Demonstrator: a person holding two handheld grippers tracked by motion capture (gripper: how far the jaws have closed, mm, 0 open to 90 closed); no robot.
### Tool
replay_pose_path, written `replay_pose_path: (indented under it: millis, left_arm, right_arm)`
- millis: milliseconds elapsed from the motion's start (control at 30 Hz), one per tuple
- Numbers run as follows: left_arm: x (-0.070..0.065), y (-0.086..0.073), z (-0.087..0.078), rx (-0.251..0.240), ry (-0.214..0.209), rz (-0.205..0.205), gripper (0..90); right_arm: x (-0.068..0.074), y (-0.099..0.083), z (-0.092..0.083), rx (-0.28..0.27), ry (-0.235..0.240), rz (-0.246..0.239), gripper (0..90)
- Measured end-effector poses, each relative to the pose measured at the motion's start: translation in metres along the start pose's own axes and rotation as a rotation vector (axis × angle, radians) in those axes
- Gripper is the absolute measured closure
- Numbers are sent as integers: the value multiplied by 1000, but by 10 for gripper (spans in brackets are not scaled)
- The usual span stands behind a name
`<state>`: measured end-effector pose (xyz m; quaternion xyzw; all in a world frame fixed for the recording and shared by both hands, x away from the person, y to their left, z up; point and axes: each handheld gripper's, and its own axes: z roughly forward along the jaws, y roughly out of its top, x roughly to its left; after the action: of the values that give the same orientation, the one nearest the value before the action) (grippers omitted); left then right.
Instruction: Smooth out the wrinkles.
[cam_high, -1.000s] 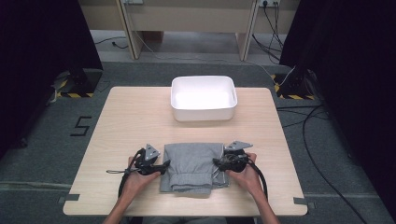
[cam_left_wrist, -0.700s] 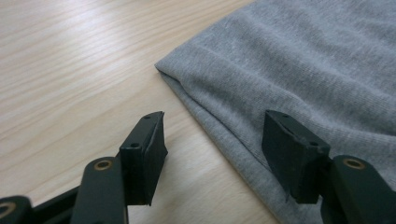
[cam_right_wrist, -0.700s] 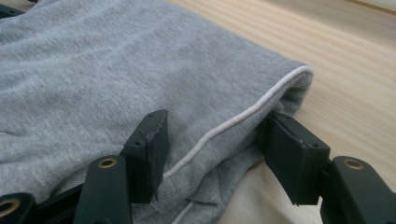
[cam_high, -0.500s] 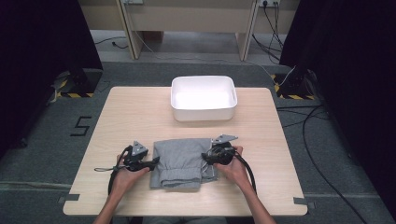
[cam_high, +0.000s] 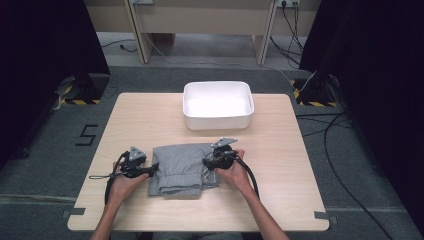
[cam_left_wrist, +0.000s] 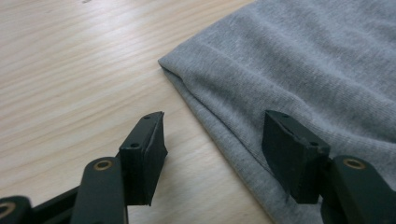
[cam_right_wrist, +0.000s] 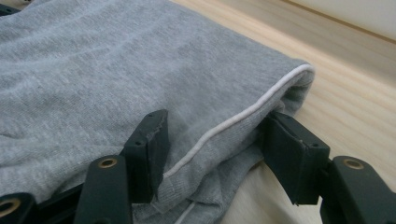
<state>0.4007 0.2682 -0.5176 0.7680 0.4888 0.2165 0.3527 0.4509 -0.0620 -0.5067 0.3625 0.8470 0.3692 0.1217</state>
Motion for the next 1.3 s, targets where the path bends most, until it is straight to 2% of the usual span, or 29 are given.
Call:
replay_pose_path:
  millis: [167, 300, 433, 533, 600, 700, 800, 1000, 1133, 1300]
  left_arm:
    - [8, -2, -2, 1, 19, -17, 385]
    - [10, -2, -3, 2, 45, -17, 386]
    - [11, -2, -8, 8, 20, -45, 379]
    - [9, -1, -18, -20, -11, -70, 360]
    - [6, 0, -25, -43, -35, -83, 355]
    - [-1, 1, -35, -54, -43, -79, 342]
    - [-10, -1, -43, -65, -56, -79, 330]
    - [-29, -19, -54, -89, -117, -108, 321]
    - [-35, -29, -61, -112, -151, -125, 317]
    - [-45, -30, -69, -132, -162, -94, 317]
  right_arm:
    - [6, 10, 9, 10, -1, -8, 415]
    - [8, 14, 14, 13, 0, -7, 414]
    - [10, 16, 11, 15, -17, -9, 378]
    - [11, 16, -1, -7, -16, 1, 353]
    - [13, 14, -10, -28, -13, -6, 345]
    - [19, 9, -25, -48, 5, -5, 343]
    - [28, 1, -35, -57, 25, -29, 342]
    - [43, -21, -49, -58, 62, -71, 342]
    - [53, -34, -48, -31, 90, -84, 341]
    - [64, -42, -40, -17, 107, -107, 326]
